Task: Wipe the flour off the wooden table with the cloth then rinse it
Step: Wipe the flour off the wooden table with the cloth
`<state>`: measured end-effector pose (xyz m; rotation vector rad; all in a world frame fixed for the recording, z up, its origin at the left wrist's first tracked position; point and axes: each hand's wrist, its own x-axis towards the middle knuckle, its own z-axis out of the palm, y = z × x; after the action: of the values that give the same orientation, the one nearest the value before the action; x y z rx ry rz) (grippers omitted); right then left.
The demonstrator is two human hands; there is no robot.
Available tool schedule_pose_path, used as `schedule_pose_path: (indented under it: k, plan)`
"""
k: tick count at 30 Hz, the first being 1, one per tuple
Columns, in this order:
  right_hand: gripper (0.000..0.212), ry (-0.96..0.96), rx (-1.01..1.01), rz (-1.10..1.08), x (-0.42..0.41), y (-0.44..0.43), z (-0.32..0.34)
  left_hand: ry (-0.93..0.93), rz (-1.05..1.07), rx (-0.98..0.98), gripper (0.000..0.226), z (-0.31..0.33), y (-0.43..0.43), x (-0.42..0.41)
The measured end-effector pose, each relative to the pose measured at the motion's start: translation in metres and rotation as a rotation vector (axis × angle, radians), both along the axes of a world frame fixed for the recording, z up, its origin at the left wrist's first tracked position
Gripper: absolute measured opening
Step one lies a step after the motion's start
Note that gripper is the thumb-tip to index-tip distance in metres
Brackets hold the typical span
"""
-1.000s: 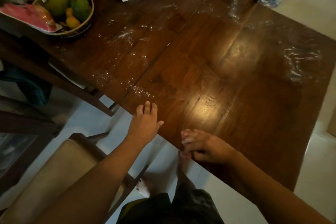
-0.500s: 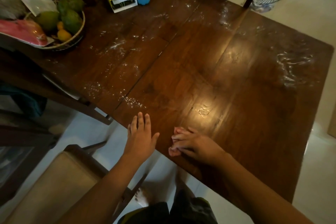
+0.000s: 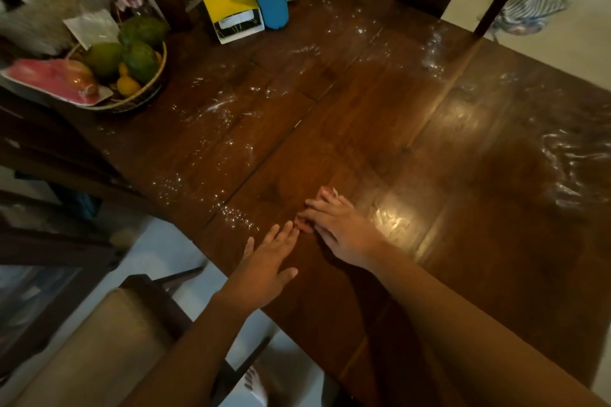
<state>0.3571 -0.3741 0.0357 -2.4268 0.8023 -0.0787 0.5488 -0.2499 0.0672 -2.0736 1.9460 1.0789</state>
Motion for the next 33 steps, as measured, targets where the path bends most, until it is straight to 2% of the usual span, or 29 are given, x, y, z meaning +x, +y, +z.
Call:
schedule_pose_path:
  k: [2, 3, 7, 9, 11, 13, 15, 18, 23, 27, 33]
  plan:
    - [0.044, 0.001, 0.018, 0.069, -0.021, -0.020, 0.002, -0.002, 0.005, 0.000, 0.077, -0.001, 0.001, 0.001]
    - [0.044, -0.027, 0.027, 0.035, -0.031, -0.030, 0.001, 0.016, 0.016, 0.011, 0.077, -0.001, 0.001, 0.000]
    - [0.045, -0.192, 0.029, -0.424, -0.039, -0.060, -0.006, 0.077, 0.075, 0.055, 0.073, 0.001, -0.009, -0.003]
    - [0.047, -0.208, -0.013, -0.563, -0.024, -0.058, -0.008, 0.057, 0.071, 0.014, 0.067, 0.003, -0.018, -0.007]
    - [0.047, -0.206, -0.068, -0.496, -0.014, -0.049, -0.007, 0.072, 0.081, -0.038, 0.067, 0.008, -0.032, -0.009]
    - [0.045, -0.206, -0.080, -0.334, -0.019, -0.042, -0.005, 0.083, 0.128, -0.047, 0.072, 0.014, -0.052, -0.008]
    - [0.046, -0.180, -0.061, -0.202, -0.035, -0.046, -0.004, 0.053, 0.158, -0.031, 0.077, 0.018, -0.080, -0.002]
    - [0.045, -0.109, -0.027, -0.128, -0.053, -0.065, -0.004, -0.033, 0.097, 0.006, 0.082, 0.024, -0.124, 0.013]
    - [0.042, -0.115, -0.060, -0.386, -0.050, -0.096, -0.011, -0.088, -0.069, 0.134, 0.087, 0.025, -0.166, 0.045]
    - [0.043, -0.107, -0.088, -0.620, -0.018, -0.135, -0.018, -0.104, -0.133, 0.125, 0.089, 0.020, -0.168, 0.054]
    - [0.045, -0.079, -0.133, -0.683, 0.068, -0.205, -0.014, -0.074, -0.204, 0.055, 0.083, 0.011, -0.166, 0.062]
